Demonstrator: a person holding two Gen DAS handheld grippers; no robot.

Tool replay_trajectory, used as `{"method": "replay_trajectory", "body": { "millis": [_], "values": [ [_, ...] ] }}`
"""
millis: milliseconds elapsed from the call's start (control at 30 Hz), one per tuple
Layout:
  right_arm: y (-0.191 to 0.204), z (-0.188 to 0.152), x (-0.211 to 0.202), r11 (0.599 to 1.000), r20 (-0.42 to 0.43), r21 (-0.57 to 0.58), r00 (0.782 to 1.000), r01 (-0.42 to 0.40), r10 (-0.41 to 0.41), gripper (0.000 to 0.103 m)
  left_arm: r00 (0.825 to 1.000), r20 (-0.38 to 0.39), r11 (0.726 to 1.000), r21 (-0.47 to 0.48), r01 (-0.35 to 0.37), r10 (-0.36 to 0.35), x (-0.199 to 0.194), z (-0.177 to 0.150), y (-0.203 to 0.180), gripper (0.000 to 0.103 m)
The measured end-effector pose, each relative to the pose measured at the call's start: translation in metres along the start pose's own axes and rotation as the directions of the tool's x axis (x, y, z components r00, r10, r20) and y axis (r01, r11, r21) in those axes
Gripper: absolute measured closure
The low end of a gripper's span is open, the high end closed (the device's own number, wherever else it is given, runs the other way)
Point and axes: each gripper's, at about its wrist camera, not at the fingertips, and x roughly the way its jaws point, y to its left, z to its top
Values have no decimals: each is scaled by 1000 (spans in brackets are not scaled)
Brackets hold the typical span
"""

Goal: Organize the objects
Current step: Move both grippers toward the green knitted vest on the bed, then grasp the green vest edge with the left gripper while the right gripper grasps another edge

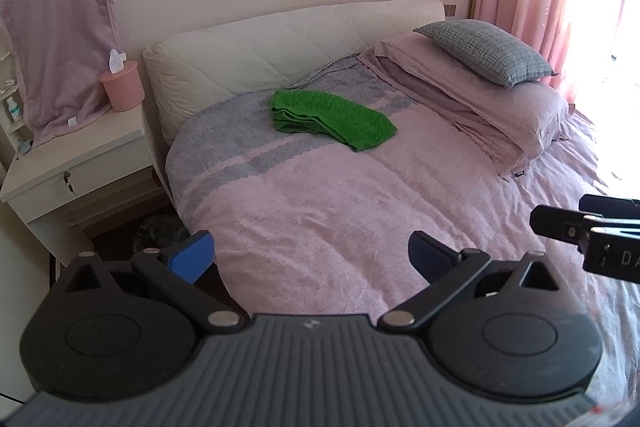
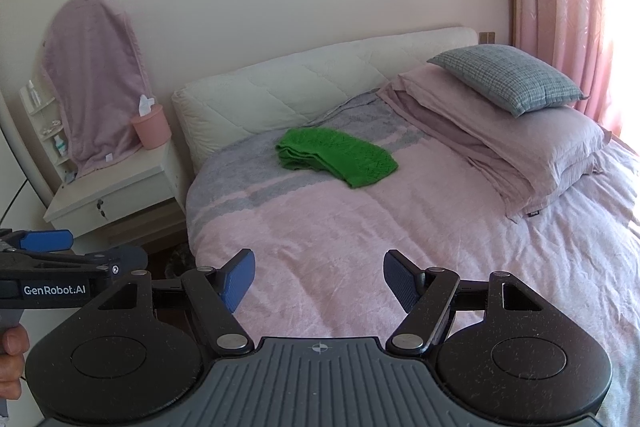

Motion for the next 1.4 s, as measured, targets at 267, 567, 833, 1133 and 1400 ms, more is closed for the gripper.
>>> {"method": "replay_trajectory", "body": {
  "millis": [267,567,833,1133,1400],
  "values": [
    [3,26,64,999,-39,35,999,33,-32,35,998,-51,999,31,37,-35,72,34,23,1],
    [-3,70,186,993,-102,108,994,44,-33,35,982,-159,991,74,114,-101,210,95,58,2],
    [-10,101,309,988,-136,122,988,95,-78,35,975,-175,973,161,166,-137,329,144,85,8],
    [-43,123,448,982,-170,124,978,144,-122,35,967,-197,970,152,190,-158,478,193,115,16],
    [-89,133,557,957,-217,193,961,215,-172,35,959,-225,974,110,200,-171,600,224,124,18]
  ]
}}
